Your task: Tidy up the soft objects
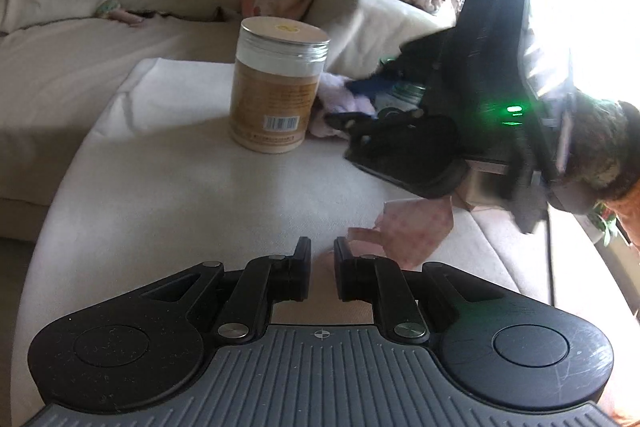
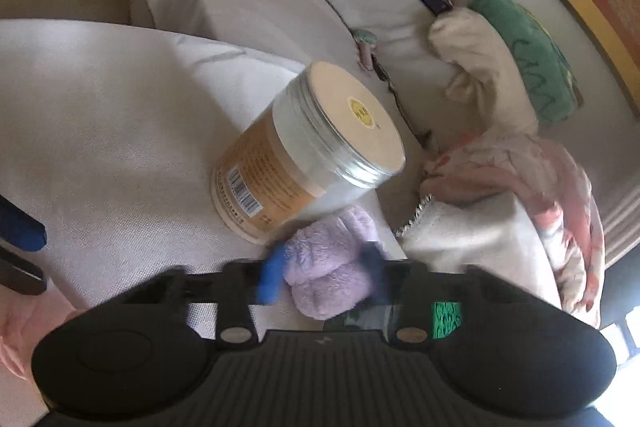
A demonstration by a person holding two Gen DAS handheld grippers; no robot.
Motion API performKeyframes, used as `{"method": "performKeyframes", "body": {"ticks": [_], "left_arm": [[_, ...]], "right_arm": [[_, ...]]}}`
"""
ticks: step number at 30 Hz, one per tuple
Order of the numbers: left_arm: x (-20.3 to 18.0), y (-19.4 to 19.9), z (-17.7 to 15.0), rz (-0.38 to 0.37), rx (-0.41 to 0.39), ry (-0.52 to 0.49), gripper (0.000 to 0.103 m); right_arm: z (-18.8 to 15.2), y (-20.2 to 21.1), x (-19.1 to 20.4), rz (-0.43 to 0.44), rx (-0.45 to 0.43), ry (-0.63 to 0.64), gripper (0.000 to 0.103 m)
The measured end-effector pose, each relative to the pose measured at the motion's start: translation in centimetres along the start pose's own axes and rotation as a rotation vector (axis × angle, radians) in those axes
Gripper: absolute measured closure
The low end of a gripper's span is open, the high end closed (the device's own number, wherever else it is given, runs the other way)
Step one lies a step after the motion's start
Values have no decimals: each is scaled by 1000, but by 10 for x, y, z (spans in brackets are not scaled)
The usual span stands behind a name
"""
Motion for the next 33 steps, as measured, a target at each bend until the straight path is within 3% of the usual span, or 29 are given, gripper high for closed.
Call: {"method": "performKeyframes", "body": {"ticks": [5, 10, 13, 15, 19, 22, 27, 30, 33], "left_arm": [[2, -1, 1, 1, -10, 9, 89], [0, 6, 0, 0, -32, -17, 89], [-1, 16, 0, -3, -53, -31, 89], [-1, 25, 0, 4, -68, -38, 89], [-1, 39, -3, 40, -78, -94, 90], [0, 42, 0, 38, -76, -123, 89], [-3, 39, 15, 22, -124, -166, 89], [-7, 32, 36, 4, -126, -222, 89], [-12, 13, 58, -43, -62, -305, 89]], "right_arm": [[-12, 41, -20, 64, -48, -194, 82], [-24, 78, -57, 321, -117, -508, 83], [-25, 76, -64, 468, -142, -651, 83], [-26, 64, -60, 513, -142, -703, 83], [-34, 37, -41, 497, -58, -700, 81], [-44, 37, -34, 473, -37, -673, 74], [-66, 69, -40, 428, -98, -678, 47], [-87, 91, -38, 398, -98, -665, 47], [-110, 102, -31, 406, -41, -681, 47]]}}
Point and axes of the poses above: each gripper's, at about its wrist camera, not at the fingertips, and y roughly against the way its jaws point, x to its left, z to its top, the point moved 2 cm from there along -y, roughly the way its jaws point, and after that the axes turned 5 degrees about -z, right-handed, at the moved point
